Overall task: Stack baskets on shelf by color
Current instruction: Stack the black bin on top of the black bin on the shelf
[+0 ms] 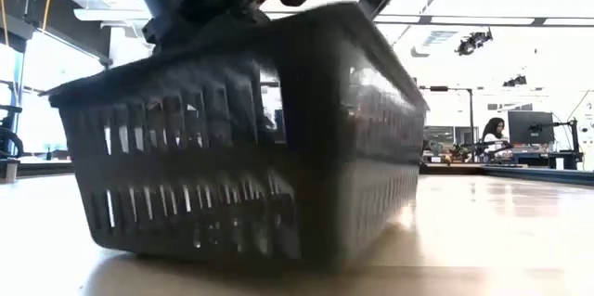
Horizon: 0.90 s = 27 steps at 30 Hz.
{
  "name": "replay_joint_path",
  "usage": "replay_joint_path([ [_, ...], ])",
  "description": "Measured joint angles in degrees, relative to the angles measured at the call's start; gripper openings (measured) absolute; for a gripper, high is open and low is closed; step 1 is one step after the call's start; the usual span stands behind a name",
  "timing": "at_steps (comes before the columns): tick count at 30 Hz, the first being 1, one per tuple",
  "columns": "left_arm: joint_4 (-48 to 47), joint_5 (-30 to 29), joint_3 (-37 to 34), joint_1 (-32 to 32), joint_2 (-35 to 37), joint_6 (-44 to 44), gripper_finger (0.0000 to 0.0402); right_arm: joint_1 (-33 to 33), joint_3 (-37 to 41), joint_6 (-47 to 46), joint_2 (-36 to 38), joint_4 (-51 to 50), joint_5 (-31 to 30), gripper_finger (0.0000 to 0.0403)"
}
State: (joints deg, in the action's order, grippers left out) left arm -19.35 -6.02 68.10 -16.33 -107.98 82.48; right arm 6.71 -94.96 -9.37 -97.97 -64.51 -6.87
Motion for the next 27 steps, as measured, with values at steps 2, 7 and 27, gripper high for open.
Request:
replay_joint_path([
  [2,-0.05,-0.01,0.0,0.66,0.26,-0.15,0.0008,0.92,0.0,-0.77,0.0,0.02,0.31,0.0099],
  [7,-0.4,-1.48,0.0,3.33,2.35,-0.37,0.0006,3.05,0.0,-1.09,0.0,0.04,3.49,0.0099],
  [27,-10.94,-9.02,0.0,18.45,15.76,-7.7,0.0005,9.79,0.26,8.84,-0.09,9.78,5.84,0.0099],
])
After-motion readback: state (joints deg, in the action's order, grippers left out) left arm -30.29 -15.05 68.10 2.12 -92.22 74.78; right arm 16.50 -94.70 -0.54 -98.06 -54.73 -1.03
